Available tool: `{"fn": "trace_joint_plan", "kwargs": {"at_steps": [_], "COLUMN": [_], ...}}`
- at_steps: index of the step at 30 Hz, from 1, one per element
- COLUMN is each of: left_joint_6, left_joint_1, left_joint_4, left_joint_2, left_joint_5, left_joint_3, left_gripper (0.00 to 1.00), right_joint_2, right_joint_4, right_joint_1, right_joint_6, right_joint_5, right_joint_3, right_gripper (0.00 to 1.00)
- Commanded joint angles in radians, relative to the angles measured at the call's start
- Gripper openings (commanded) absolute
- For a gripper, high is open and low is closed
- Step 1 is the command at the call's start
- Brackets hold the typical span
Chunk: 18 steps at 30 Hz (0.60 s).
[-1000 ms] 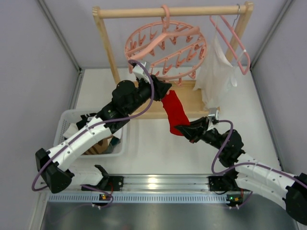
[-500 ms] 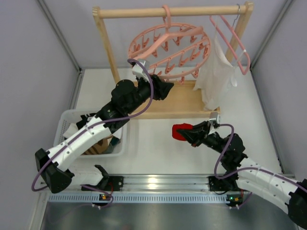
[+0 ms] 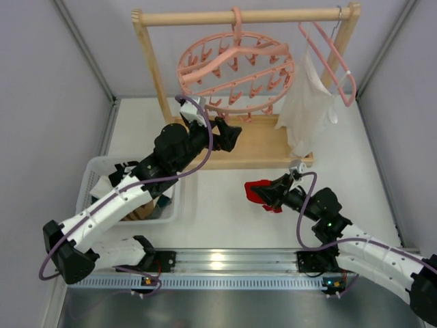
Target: Remove the socks clipped to the hanger
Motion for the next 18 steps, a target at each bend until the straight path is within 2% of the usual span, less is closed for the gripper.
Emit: {"fn": "trace_joint_plan", "kwargs": {"at_steps": [1,8,11,12,18], "left_joint_6": [0.009,0.029,-0.006,-0.046,-0.123], "left_joint_1": [0.005,0.005,0.005,0.005,0.005], "left_joint_4": [-0.07,-0.271,-0.434,-0.534,-0.85], "left_joint_2": [-0.071,-0.21,-0.261,-0.269,-0.35], "left_joint_5": [-0.101,-0.259,-0.385,-0.469,-0.675], "left_joint_3": [-0.043,-0.103,-0.088,-0.064,0.042], "left_gripper": [0.98,0.98,0.98,0.98,0.98], "right_joint_2": [0.031,0.135,0.205,0.244,0.389], "right_joint_4": [-0.032,-0.054,-0.051,-0.051,-0.089], "right_joint_1": [0.016,0.018,0.022,0.03,0.09], "right_joint_6": [-0.018,-0.015,-0.006,0.001,0.003], "right_joint_5": [0.015,0.024,0.038,0.049,0.105], "right_joint_3": [0.073,0.166,0.212,0.225,0.369], "right_gripper": [0.0,0.0,0.0,0.0,0.0]}}
